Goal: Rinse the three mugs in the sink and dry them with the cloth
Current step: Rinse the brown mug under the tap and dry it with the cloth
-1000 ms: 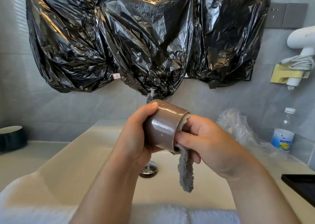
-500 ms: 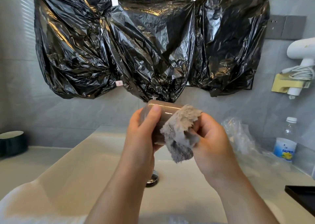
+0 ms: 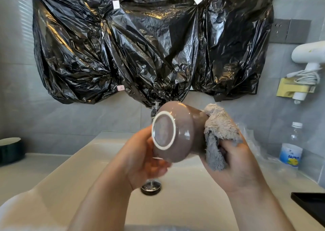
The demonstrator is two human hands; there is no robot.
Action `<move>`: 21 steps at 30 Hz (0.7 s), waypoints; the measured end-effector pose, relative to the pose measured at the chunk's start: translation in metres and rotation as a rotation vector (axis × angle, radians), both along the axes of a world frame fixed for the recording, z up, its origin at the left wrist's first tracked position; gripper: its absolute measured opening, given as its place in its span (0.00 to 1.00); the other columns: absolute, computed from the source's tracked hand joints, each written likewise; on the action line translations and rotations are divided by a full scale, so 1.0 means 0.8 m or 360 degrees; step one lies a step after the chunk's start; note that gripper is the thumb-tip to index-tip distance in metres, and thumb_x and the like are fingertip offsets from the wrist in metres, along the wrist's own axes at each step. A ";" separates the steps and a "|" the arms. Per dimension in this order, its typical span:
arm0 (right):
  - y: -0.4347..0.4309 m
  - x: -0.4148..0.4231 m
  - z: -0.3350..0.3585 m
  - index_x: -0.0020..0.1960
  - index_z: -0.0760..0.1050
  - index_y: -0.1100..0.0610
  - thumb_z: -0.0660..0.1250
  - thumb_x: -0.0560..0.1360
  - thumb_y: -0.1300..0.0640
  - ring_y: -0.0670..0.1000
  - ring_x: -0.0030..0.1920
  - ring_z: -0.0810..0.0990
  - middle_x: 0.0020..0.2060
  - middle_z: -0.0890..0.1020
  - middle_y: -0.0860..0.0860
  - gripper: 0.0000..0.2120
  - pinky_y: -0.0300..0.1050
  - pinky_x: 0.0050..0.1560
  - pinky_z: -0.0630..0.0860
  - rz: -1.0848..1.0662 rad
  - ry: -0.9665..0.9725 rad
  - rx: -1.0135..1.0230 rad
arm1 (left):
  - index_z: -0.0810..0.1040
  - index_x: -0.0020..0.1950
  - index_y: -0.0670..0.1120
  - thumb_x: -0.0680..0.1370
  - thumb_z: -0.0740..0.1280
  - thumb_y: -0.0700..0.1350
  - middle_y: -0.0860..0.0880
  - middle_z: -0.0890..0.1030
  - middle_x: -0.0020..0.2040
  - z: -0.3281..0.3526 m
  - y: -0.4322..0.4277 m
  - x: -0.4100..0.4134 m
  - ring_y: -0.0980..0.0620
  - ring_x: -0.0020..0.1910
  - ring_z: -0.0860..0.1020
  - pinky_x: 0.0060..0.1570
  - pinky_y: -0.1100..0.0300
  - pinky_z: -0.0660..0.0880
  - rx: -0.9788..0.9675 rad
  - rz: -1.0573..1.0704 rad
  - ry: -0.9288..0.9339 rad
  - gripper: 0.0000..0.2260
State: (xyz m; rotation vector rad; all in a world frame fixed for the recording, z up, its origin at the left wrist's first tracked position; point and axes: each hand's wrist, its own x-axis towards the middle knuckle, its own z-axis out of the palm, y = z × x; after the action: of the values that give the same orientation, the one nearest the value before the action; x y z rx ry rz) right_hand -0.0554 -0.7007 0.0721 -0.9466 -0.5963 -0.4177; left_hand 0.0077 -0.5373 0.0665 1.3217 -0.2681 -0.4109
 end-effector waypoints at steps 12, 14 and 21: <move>-0.007 0.015 -0.005 0.46 0.81 0.46 0.68 0.68 0.66 0.51 0.43 0.83 0.41 0.85 0.47 0.16 0.48 0.41 0.80 -0.0786 0.0111 -0.0059 | 0.84 0.32 0.43 0.79 0.60 0.32 0.48 0.80 0.26 -0.001 -0.010 0.005 0.54 0.23 0.75 0.30 0.61 0.70 -0.0280 0.0368 -0.0198 0.20; -0.013 0.015 -0.001 0.52 0.77 0.50 0.68 0.69 0.68 0.50 0.45 0.84 0.41 0.86 0.45 0.17 0.51 0.46 0.81 -0.0898 0.0049 0.0045 | 0.82 0.42 0.45 0.83 0.56 0.34 0.52 0.78 0.26 -0.003 -0.013 0.013 0.59 0.22 0.71 0.23 0.66 0.67 -0.0270 0.0684 -0.0441 0.17; 0.014 0.012 -0.013 0.58 0.77 0.38 0.72 0.66 0.43 0.41 0.48 0.82 0.53 0.83 0.44 0.21 0.40 0.47 0.77 -0.1213 -0.0090 -0.0746 | 0.79 0.48 0.55 0.77 0.58 0.50 0.54 0.78 0.35 -0.013 -0.022 0.011 0.54 0.33 0.72 0.35 0.55 0.70 -0.0385 0.1135 -0.1019 0.10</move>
State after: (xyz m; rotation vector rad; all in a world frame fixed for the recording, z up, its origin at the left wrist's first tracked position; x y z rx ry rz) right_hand -0.0460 -0.6898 0.0616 -1.6164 -0.3672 -1.0129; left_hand 0.0165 -0.5545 0.0562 1.1862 -0.3402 0.6413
